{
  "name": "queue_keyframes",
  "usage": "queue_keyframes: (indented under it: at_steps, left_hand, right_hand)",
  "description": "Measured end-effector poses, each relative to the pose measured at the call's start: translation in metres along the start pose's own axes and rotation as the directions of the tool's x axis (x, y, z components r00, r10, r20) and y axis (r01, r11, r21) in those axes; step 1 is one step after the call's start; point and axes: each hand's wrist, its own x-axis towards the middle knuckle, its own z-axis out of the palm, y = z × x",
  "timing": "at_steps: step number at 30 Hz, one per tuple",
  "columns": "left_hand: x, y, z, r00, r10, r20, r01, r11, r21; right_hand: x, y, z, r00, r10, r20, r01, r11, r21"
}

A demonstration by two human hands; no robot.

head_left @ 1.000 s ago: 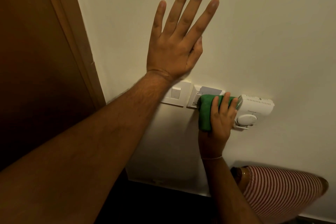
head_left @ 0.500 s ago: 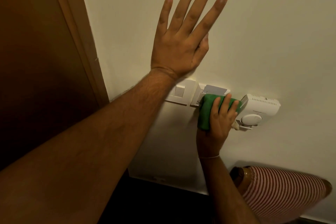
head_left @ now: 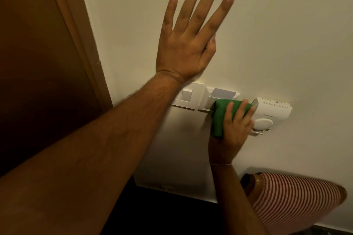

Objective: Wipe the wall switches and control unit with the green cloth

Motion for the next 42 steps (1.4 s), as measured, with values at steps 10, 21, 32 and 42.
queue_keyframes:
  at_steps: [10,21,32,42]
  left_hand:
    - [0.001,0.0,-0.002,1.0,-0.002,-0.002,0.002,1.0,-0.022]
    - [0.0,0.001,-0.002,1.0,0.007,0.004,-0.007,1.0,-0.003]
    - [0.0,0.0,-0.001,1.0,0.005,0.001,-0.005,1.0,0.002]
    - [0.001,0.001,-0.001,1.0,-0.012,-0.005,0.012,1.0,-0.001]
  right_hand:
    - [-0.005,-0.026,0.027,0.976,-0.217,0.018,0.215,0.972,0.094]
    - [0.001,-0.031,0.014,0.981,-0.174,0.085,0.155,0.97,0.188]
    - [-0.016,-0.005,0.008,0.96,-0.232,0.157,0.219,0.971,0.096]
    - [-0.023,-0.023,0.012,0.985,-0.1,0.144,0.07,0.977,0.201]
